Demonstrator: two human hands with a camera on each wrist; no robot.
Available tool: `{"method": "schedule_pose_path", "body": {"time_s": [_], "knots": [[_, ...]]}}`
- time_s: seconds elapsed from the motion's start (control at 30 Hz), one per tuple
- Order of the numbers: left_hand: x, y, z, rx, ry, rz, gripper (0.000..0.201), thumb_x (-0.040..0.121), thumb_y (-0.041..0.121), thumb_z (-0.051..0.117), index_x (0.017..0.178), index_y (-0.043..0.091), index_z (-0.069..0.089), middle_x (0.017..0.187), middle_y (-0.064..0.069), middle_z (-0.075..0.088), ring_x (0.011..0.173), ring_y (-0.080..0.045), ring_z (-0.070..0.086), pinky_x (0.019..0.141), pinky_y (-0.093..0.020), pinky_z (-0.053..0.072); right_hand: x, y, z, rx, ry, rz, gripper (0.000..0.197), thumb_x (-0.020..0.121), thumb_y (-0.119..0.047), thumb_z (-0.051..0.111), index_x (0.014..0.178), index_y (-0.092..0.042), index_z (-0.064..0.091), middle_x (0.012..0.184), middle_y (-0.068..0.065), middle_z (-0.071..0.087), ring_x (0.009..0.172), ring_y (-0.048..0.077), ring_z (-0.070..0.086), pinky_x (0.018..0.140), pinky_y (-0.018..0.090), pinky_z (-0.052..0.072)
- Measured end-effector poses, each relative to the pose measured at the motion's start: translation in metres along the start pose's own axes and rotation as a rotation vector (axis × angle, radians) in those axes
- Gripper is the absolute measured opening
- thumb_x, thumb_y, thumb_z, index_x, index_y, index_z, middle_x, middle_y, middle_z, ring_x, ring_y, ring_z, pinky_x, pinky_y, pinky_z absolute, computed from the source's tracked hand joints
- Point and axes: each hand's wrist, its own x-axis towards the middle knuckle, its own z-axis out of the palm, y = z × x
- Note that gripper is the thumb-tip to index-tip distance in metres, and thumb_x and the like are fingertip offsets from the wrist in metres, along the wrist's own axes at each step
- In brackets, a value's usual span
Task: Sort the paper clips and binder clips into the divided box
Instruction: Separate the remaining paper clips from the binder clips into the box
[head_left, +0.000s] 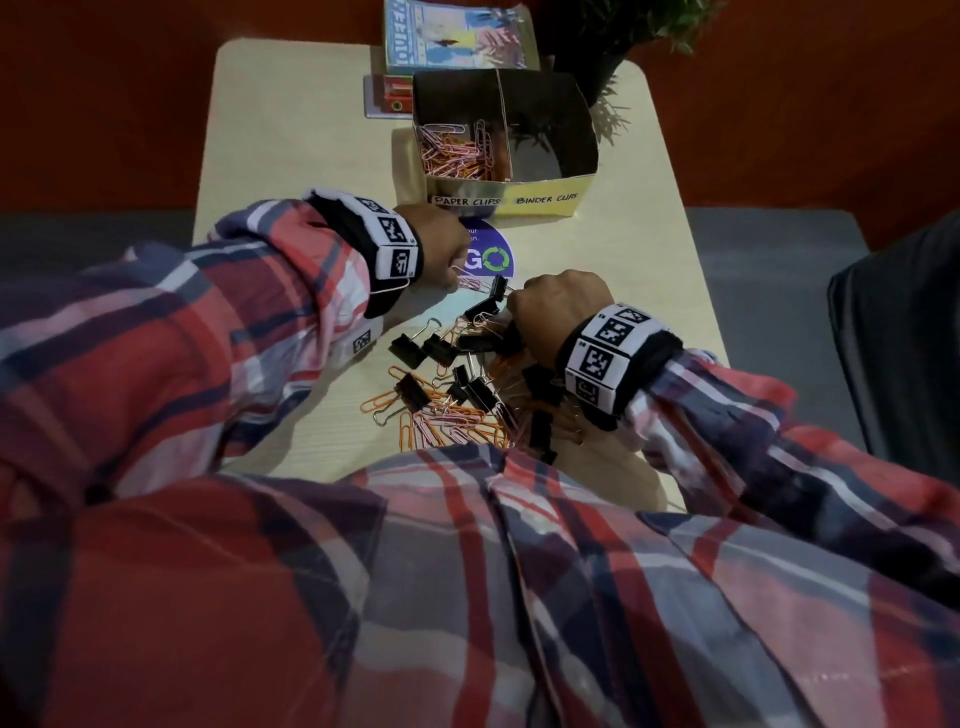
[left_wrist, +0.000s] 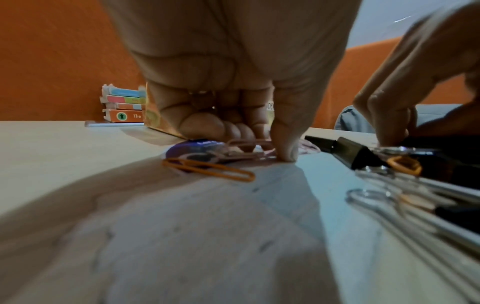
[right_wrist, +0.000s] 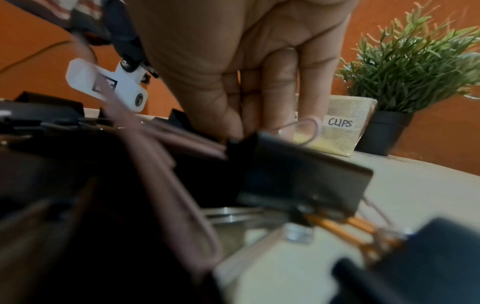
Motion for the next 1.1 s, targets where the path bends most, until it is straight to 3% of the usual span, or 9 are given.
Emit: {"method": "schedule_pose_path", "body": {"time_s": [0.2, 0.33, 0.47, 0.57, 0.67, 0.73, 0.83, 0.93, 1.1], "knots": [[-0.003, -0.001, 0.007, -0.086, 0.039, -0.005, 0.014, 0.086, 0.019, 0.063, 0.079, 0.019, 0.052, 0.076, 0.002, 0.055, 0.074, -0.019, 0.05, 0.059, -0.027, 0.034, 0.001, 0.009, -0.001, 0.045, -0.01, 0.013, 0.032, 0.083, -0.036, 0.065, 0.109, -0.016, 0.065, 0.106, 0.007, 0.067, 0.097, 0.03, 0.064, 0.069, 0.03, 0.04], [-0.011, -0.002, 0.01, -0.171, 0.082, 0.001, 0.019, 0.086, 0.016, 0.061, 0.076, 0.019, 0.045, 0.071, 0.004, 0.049, 0.072, -0.021, 0.048, 0.054, -0.026, 0.031, -0.002, 0.021, 0.008, 0.136, 0.011, 0.105, 0.038, 0.085, -0.054, 0.057, 0.103, -0.023, 0.068, 0.1, 0.005, 0.068, 0.084, 0.028, 0.058, 0.069, 0.029, 0.041], [-0.021, -0.004, -0.018, -0.368, 0.196, -0.005, 0.008, 0.088, 0.011, 0.059, 0.089, 0.016, 0.053, 0.078, 0.002, 0.052, 0.071, -0.017, 0.048, 0.058, -0.023, 0.035, -0.009, 0.027, 0.017, 0.153, 0.015, 0.047, 0.05, 0.076, -0.073, 0.053, 0.104, -0.035, 0.068, 0.101, -0.002, 0.064, 0.093, 0.026, 0.061, 0.069, 0.028, 0.041], [-0.014, -0.008, -0.051, -0.43, 0.33, -0.046, 0.021, 0.088, 0.014, 0.06, 0.076, 0.025, 0.048, 0.073, 0.011, 0.046, 0.069, -0.012, 0.045, 0.056, -0.018, 0.033, -0.01, 0.026, 0.018, 0.124, 0.028, 0.013, 0.05, 0.08, -0.07, 0.051, 0.111, -0.033, 0.065, 0.105, -0.001, 0.06, 0.099, 0.027, 0.06, 0.069, 0.029, 0.037], [0.004, -0.012, -0.072, -0.361, 0.393, -0.104, 0.032, 0.086, 0.008, 0.06, 0.066, 0.026, 0.042, 0.075, 0.006, 0.053, 0.079, -0.018, 0.05, 0.058, -0.023, 0.036, -0.005, 0.024, 0.021, 0.073, 0.065, -0.03, 0.035, 0.09, -0.05, 0.053, 0.115, -0.027, 0.062, 0.105, -0.001, 0.061, 0.097, 0.028, 0.061, 0.067, 0.029, 0.037], [0.014, -0.011, -0.074, -0.29, 0.39, -0.151, 0.025, 0.087, 0.008, 0.059, 0.07, 0.022, 0.048, 0.084, -0.003, 0.057, 0.081, -0.02, 0.05, 0.066, -0.029, 0.038, -0.002, 0.024, 0.022, 0.047, 0.061, -0.039, 0.031, 0.092, -0.044, 0.053, 0.115, -0.025, 0.062, 0.105, -0.001, 0.062, 0.096, 0.027, 0.062, 0.067, 0.029, 0.038], [0.018, -0.007, -0.069, -0.274, 0.417, -0.199, 0.006, 0.089, 0.013, 0.063, 0.085, 0.014, 0.058, 0.089, -0.006, 0.06, 0.088, -0.024, 0.053, 0.066, -0.028, 0.037, 0.0, 0.025, 0.018, 0.059, 0.027, -0.032, 0.047, 0.087, -0.06, 0.05, 0.112, -0.022, 0.062, 0.106, 0.002, 0.063, 0.098, 0.028, 0.062, 0.069, 0.03, 0.039], [0.011, -0.012, -0.06, -0.31, 0.529, -0.183, 0.022, 0.086, 0.021, 0.066, 0.106, 0.013, 0.061, 0.111, -0.007, 0.063, 0.1, -0.026, 0.058, 0.08, -0.033, 0.042, 0.001, 0.026, 0.018, 0.05, 0.033, -0.044, 0.051, 0.087, -0.063, 0.047, 0.11, -0.02, 0.062, 0.104, 0.003, 0.064, 0.097, 0.028, 0.062, 0.069, 0.03, 0.039], [-0.028, -0.026, -0.036, -0.31, 0.503, -0.177, 0.011, 0.086, 0.019, 0.063, 0.096, 0.016, 0.066, 0.102, -0.007, 0.068, 0.092, -0.025, 0.06, 0.081, -0.035, 0.048, 0.003, 0.027, 0.015, 0.091, 0.041, 0.001, 0.042, 0.086, -0.059, 0.05, 0.098, -0.02, 0.063, 0.091, 0.003, 0.064, 0.081, 0.026, 0.058, 0.067, 0.03, 0.04]]}}
